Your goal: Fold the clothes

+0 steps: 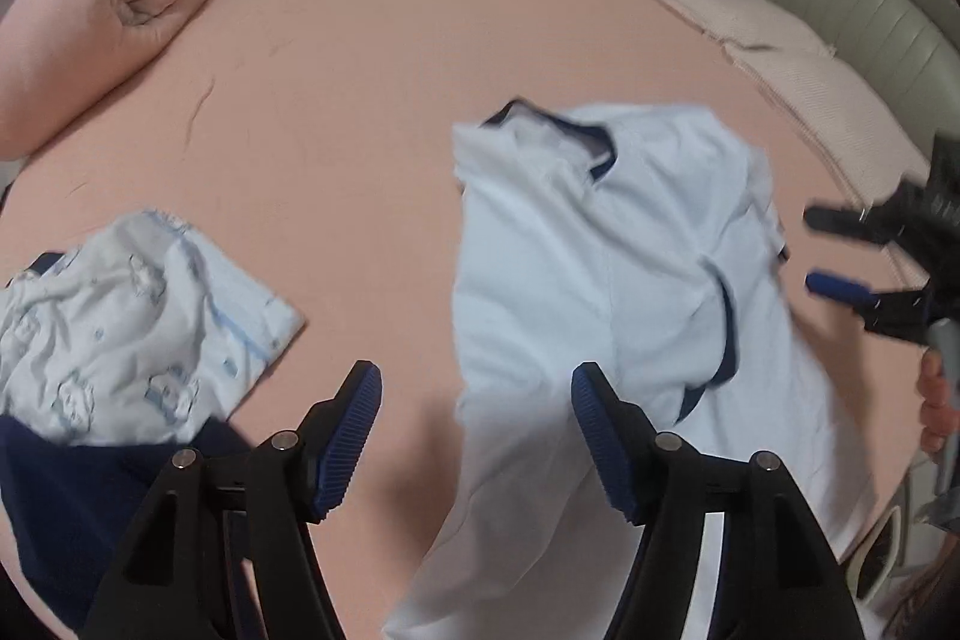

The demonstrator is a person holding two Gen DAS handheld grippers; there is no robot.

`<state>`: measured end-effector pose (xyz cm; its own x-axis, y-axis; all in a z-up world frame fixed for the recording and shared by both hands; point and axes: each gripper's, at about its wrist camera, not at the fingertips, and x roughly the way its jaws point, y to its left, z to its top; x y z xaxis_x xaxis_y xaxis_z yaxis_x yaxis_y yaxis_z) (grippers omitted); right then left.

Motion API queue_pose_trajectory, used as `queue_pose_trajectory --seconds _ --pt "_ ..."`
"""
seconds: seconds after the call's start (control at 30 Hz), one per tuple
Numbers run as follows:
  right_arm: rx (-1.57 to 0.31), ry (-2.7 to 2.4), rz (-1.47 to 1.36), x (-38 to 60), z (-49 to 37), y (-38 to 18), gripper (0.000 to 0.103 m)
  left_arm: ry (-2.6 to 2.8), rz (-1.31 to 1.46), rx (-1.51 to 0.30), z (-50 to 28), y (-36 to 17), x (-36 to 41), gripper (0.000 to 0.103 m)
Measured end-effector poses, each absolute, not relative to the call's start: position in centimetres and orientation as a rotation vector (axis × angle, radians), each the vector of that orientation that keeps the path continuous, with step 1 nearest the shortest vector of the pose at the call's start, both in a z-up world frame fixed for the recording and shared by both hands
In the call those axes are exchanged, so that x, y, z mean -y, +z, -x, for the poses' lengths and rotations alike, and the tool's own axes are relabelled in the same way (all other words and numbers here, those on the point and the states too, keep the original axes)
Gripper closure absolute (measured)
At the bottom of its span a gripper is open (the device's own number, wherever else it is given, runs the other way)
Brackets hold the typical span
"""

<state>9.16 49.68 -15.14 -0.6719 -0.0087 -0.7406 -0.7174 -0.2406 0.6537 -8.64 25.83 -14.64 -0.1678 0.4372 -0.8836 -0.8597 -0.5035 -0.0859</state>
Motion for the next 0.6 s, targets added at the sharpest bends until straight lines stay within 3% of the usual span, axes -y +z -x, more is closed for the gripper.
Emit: queue_pose_trajectory --seconds 0.3,0.47,0.6 --pt "-1.583 1.976 0.791 -53.8 -11.9 -16.6 0.03 1.741 1.275 -0.45 8.7 -16.5 -26.7 0.039" --pt "-1.838 1.934 0.749 -55.9 -10.7 -21.2 0.029 1.757 1.289 -0.473 8.7 -17.2 -26.5 0.039" --pt "-1.899 1.998 0.72 -56.5 -9.2 -23.1 0.025 1.76 1.27 -0.476 8.8 -16.6 -26.6 0.039"
